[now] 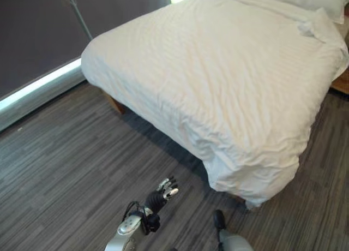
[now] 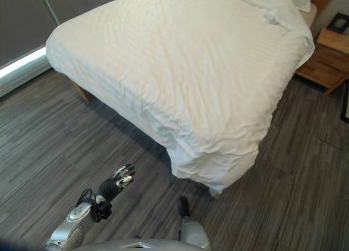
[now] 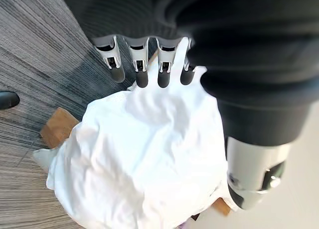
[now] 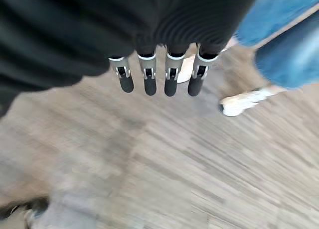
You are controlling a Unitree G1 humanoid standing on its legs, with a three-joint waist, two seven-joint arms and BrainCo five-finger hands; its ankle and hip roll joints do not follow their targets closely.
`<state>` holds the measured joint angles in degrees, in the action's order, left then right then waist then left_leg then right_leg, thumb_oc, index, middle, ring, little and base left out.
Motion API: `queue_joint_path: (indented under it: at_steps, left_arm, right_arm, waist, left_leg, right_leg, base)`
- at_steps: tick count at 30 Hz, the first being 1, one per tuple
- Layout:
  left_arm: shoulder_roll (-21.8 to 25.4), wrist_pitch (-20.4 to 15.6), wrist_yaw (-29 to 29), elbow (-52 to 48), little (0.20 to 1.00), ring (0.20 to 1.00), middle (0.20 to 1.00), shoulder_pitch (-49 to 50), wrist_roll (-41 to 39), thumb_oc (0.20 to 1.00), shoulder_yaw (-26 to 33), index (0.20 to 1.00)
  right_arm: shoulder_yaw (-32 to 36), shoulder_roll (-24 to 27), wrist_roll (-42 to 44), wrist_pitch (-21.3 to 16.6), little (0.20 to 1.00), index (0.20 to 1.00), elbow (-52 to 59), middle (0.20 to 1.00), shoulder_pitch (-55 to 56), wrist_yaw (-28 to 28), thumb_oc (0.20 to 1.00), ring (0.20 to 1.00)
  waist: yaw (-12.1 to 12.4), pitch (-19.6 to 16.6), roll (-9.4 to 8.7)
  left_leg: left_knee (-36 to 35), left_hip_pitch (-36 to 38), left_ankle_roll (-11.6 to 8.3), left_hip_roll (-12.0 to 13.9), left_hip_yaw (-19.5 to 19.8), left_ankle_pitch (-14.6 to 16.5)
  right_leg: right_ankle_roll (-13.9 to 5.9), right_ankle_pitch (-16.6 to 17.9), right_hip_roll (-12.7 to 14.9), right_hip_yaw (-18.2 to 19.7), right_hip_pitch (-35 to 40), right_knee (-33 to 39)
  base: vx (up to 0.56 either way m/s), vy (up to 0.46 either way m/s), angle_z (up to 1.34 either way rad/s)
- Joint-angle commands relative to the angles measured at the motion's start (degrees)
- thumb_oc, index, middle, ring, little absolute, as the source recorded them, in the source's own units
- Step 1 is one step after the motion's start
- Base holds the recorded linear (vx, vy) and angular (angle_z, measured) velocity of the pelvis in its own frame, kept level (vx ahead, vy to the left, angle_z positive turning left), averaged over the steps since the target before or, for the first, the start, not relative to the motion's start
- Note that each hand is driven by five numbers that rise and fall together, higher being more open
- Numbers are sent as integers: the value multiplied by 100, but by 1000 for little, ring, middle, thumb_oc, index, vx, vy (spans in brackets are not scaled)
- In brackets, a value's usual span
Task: Making the bed.
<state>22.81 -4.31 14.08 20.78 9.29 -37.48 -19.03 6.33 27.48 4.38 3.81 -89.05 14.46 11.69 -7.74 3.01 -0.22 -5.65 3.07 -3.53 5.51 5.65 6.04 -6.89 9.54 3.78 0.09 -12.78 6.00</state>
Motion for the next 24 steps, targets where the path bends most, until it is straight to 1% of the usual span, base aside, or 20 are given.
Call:
queue_joint_path:
  at_steps: [1,2,3,4,5,6,7,8,10,11,12,14,16,17,18,19,20,22,24]
  left_arm:
    - [37,-145,16,-407,1000,1000,1000,-243,121,1000,243,1000]
    - [26,-199,-63,-384,1000,1000,1000,-233,118,1000,269,1000]
    - [-6,-286,-167,-330,1000,1000,1000,-217,119,1000,332,1000]
    - [-24,-345,-228,-320,1000,1000,1000,-191,136,1000,367,1000]
    - [-53,-391,-288,-318,1000,1000,1000,-140,104,1000,398,1000]
    - [-68,-430,-294,-311,1000,1000,1000,-98,87,1000,394,1000]
    - [-84,-444,-233,-249,1000,1000,1000,-30,64,1000,364,1000]
    - [-62,-477,-98,-194,1000,1000,1000,21,93,1000,208,1000]
    - [-18,-486,-56,-256,1000,1000,1000,69,123,1000,120,1000]
    - [74,-483,18,-363,1000,1000,1000,140,124,1000,26,1000]
    - [75,-482,18,-365,1000,1000,1000,144,123,1000,26,1000]
    - [124,-483,98,-399,1000,1000,1000,209,134,1000,-54,1000]
    - [155,-483,133,-454,1000,1000,1000,260,146,1000,-97,1000]
    - [195,-481,193,-453,1000,1000,1000,302,168,1000,-148,1000]
    - [194,-481,194,-452,1000,1000,1000,304,168,1000,-142,1000]
    - [205,-474,229,-456,1000,1000,1000,333,161,1000,-185,1000]
    - [226,-465,250,-451,1000,1000,1000,323,161,1000,-209,1000]
    - [249,-468,276,-407,1000,1000,1000,280,197,1000,-317,1000]
    - [247,-493,235,-381,1000,1000,1000,214,241,1000,-371,1000]
  right_arm:
    - [-88,709,-49,-254,1000,1000,-86,1000,-514,-683,1000,1000]
    - [-99,828,75,-405,1000,1000,252,1000,-669,-817,1000,1000]
    - [-68,867,409,-630,1000,1000,1320,1000,-714,-889,1000,1000]
    - [-91,1013,633,-745,1000,1000,2270,1000,-822,-895,1000,1000]
    - [28,1019,922,-926,1000,1000,3590,1000,-681,-937,1000,1000]
    - [143,980,1198,-1044,922,922,4354,922,-550,-857,922,922]
    - [195,948,1360,-1238,200,200,5227,200,-358,-710,200,200]
    - [108,945,1717,-1499,200,200,5799,200,-416,-540,200,200]
    - [26,943,1878,-1536,200,200,6020,200,-494,-446,200,200]
    - [-184,976,2107,-1598,200,200,6823,200,-589,-233,200,200]
    - [-181,976,2108,-1591,200,200,6834,200,-580,-234,200,200]
    - [-452,999,2388,-1620,200,200,7495,200,-672,55,200,200]
    - [-770,1065,2420,-1603,200,200,7724,200,-820,197,200,200]
    - [-1143,1136,2458,-1544,200,200,7891,200,-1019,388,200,200]
    - [-1150,1137,2459,-1544,200,200,7888,200,-1026,389,200,200]
    - [-1391,1168,2466,-1508,200,200,7910,200,-1137,514,200,200]
    - [-1611,1205,2379,-1484,200,200,7814,200,-1287,527,200,200]
    - [-2298,1292,1987,-1460,200,200,7695,200,-1878,543,200,200]
    - [-2701,1192,1846,-1462,200,200,7646,200,-2359,466,200,200]
  waist:
    - [50,279,30]
    - [37,293,14]
    - [-6,316,-4]
    - [-17,322,-21]
    - [-49,338,-17]
    - [-76,321,-36]
    - [-94,317,-33]
    - [-76,291,-17]
    - [-47,282,-8]
    - [7,276,10]
    - [4,276,11]
    - [77,270,31]
    - [157,262,45]
    - [259,282,66]
    - [250,284,67]
    - [311,300,77]
    - [339,313,87]
    - [455,385,115]
    - [541,480,150]
  left_leg:
    - [65,120,3,29,138,-365]
    - [65,110,7,14,101,-348]
    - [65,110,9,-4,16,-315]
    - [65,114,4,-11,-43,-279]
    - [65,147,5,-6,-101,-242]
    - [65,140,9,-25,-132,-243]
    - [65,160,16,-34,-165,-224]
    - [65,172,25,-54,-174,-206]
    - [65,170,30,-62,-165,-204]
    - [65,157,32,-73,-139,-218]
    - [65,160,32,-71,-135,-216]
    - [65,140,28,-75,-107,-236]
    - [65,124,26,-72,-80,-251]
    - [65,87,24,-78,-44,-283]
    - [65,88,23,-77,-40,-282]
    - [65,72,21,-80,-16,-295]
    - [65,53,18,-80,8,-304]
    - [65,-13,15,-82,55,-339]
    - [65,-93,13,-87,94,-374]
  right_leg:
    - [-128,-179,185,29,5,-496]
    - [-135,-155,180,71,-17,-487]
    - [-147,-128,163,149,-52,-487]
    - [-152,-116,159,188,-79,-487]
    - [-152,-115,134,229,-77,-493]
    - [-159,-99,140,262,-104,-494]
    - [-168,-87,138,286,-101,-478]
    - [-174,-83,149,276,-84,-451]
    - [-172,-84,158,262,-65,-434]
    - [-170,-74,184,238,-42,-395]
    - [-170,-74,183,234,-36,-392]
    - [-165,-79,208,194,-9,-362]
    - [-160,-79,225,162,30,-323]
    - [-153,-85,246,118,55,-304]
    - [-153,-86,246,113,59,-303]
    - [-149,-90,257,86,60,-301]
    - [-147,-91,262,65,63,-293]
    - [-137,-80,279,21,45,-276]
    - [-125,-66,292,-8,7,-262]
  base:
    - [-31,28,-20]
    - [-54,41,-16]
    - [-55,43,-10]
    - [-32,49,-21]
    - [-16,35,-38]
    - [-3,30,-72]
    - [14,10,-56]
    - [22,6,-27]
    - [16,-14,11]
    - [7,-21,5]
    - [2,-23,8]
    - [9,-19,11]
    - [6,-25,8]
    - [-5,-21,7]
    - [-11,-24,8]
    - [0,0,0]
    - [-21,-31,6]
    - [-50,-27,15]
    - [-59,-21,14]
